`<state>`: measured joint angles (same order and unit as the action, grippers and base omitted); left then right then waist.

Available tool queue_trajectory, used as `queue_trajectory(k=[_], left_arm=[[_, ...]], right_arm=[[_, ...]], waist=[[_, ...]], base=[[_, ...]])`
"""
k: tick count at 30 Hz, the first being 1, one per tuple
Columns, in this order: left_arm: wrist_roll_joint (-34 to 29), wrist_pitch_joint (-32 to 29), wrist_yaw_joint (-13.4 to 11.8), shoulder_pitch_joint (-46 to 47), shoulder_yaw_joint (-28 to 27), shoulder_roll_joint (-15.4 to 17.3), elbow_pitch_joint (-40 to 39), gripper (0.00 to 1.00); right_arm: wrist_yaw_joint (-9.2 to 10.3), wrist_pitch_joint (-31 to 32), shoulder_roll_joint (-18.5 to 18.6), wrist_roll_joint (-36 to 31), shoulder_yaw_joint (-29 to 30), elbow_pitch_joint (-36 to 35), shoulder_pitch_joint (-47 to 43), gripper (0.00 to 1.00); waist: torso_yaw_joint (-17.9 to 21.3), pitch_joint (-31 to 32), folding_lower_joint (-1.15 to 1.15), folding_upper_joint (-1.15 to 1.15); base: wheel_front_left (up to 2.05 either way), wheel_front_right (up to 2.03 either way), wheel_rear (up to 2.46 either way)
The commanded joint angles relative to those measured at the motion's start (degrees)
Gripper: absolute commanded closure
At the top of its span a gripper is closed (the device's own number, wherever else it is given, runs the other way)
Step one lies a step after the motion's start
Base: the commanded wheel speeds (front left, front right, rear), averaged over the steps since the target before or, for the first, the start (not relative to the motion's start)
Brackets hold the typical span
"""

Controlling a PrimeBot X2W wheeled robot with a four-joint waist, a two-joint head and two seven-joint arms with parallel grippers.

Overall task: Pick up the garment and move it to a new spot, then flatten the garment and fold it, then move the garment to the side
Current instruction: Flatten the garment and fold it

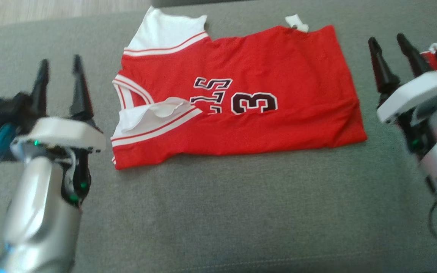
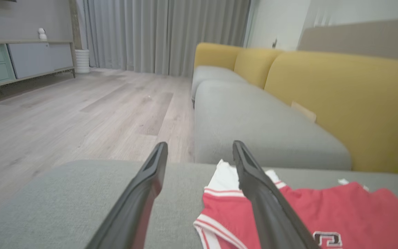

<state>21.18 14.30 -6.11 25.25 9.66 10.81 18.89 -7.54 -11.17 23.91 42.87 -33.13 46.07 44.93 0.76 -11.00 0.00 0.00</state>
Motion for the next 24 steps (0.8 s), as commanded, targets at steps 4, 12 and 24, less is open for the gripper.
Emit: queue_trajectory(k=[4, 12, 24], left_arm=[[-1.58, 0.68, 0.34, -5.36, -5.96, -2.52, -10.14, 0.00], [-4.79, 0.69, 2.67, -16.75, -9.05, -7.46, -16.58, 0.00], [-8.27, 0.69, 2.02, -18.19, -6.95, -7.91, -10.05, 0.00]], right_arm=[[0.05, -3.40, -3.88, -3.33, 5.77, -3.10, -4.99, 0.00], [0.05, -3.81, -16.93, -20.77, 24.43, -17.11, -22.28, 0.00], [0.05, -3.82, -21.00, -27.88, 29.61, -25.27, -30.59, 0.00]], waist=[[1.56, 2.54, 0.00, 0.00], [3.24, 5.38, 0.00, 0.00], [4.65, 5.09, 0.00, 0.00]], base=[[0.00, 0.00, 0.00], [0.00, 0.00, 0.00], [0.00, 0.00, 0.00]])
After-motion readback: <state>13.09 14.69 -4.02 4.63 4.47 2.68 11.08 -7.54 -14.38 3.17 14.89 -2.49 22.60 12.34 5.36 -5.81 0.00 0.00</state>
